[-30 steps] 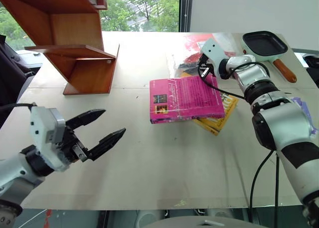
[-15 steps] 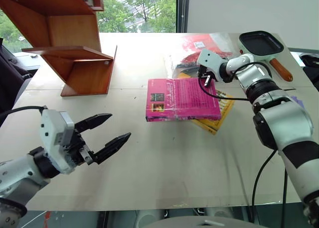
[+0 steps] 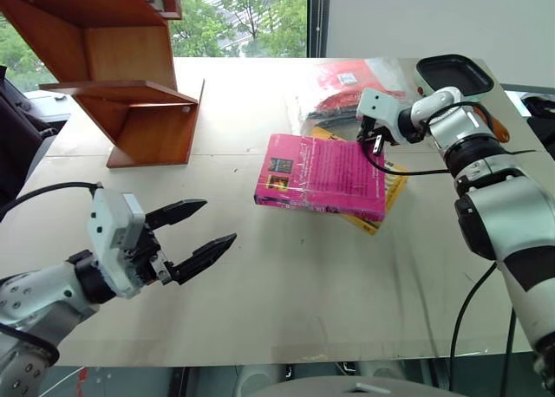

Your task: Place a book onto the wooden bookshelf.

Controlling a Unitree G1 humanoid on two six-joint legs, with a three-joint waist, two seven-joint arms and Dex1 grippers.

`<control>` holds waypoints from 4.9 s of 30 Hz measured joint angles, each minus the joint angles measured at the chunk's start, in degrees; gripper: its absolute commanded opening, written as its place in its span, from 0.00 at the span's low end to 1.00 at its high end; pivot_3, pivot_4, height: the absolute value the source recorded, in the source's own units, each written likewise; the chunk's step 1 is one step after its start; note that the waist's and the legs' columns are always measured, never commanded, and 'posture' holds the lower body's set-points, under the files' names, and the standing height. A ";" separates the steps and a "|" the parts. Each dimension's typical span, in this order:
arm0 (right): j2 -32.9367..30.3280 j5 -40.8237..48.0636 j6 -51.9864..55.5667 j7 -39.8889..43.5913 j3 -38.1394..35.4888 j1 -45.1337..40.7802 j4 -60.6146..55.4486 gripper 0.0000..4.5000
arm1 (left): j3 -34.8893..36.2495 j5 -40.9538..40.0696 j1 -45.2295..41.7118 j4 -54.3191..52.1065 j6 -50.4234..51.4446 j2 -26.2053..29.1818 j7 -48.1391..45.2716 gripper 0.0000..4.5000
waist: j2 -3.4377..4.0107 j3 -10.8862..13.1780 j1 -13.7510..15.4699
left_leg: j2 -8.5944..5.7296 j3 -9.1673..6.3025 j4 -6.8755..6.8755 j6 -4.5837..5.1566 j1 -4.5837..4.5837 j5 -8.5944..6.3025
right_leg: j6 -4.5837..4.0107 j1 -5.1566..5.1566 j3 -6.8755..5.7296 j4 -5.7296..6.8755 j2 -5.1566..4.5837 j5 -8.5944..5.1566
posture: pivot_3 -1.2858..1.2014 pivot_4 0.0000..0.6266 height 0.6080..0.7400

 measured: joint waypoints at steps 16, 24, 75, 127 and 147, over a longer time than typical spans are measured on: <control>-4.25 -0.77 3.00 -1.75 -0.21 4.95 -1.12 0.01 | -2.35 1.14 -2.99 2.18 -0.05 0.43 -2.14 1.00 | 0.00 0.06 -0.28 | 0.00 0.04 0.01 -0.01 0.01 0.01 | 0.00 -0.02 0.08 0.01 0.02 0.00 | 0.52 0.24 1.00; -6.64 6.85 1.29 -3.49 -8.98 4.80 -2.24 0.06 | -3.23 1.00 -2.70 2.11 0.05 0.33 -2.06 1.00 | 0.01 0.09 -0.09 | 0.00 0.03 0.01 -0.01 -0.03 0.01 | 0.00 -0.02 0.06 -0.02 0.00 0.00 | 0.52 0.24 1.00; -17.12 76.66 26.49 10.95 -60.76 107.30 -105.86 0.99 | -32.38 -36.17 -27.92 32.45 9.34 -49.48 61.12 1.00 | -0.46 -0.07 4.46 | -0.04 0.07 0.07 0.36 0.92 -0.20 | -0.03 0.97 0.30 -0.03 -0.01 -0.03 | 0.52 0.24 1.00; -18.77 75.73 28.43 11.88 -39.97 55.11 -75.16 1.00 | -32.69 68.06 -53.42 18.47 -16.06 30.22 16.69 0.14 | -0.69 0.97 2.89 | -0.03 -0.10 0.04 0.13 0.10 -0.06 | 0.25 0.16 0.43 -0.26 0.61 0.10 | 0.52 0.24 1.00; -13.24 77.57 32.80 10.59 -37.57 49.81 -74.05 1.00 | -31.39 74.29 -51.23 20.78 -7.06 28.37 6.61 0.14 | -0.86 1.00 2.96 | -0.05 0.12 0.19 0.31 -0.17 -0.16 | 0.25 -0.27 0.55 0.40 0.42 0.10 | 0.52 0.24 1.00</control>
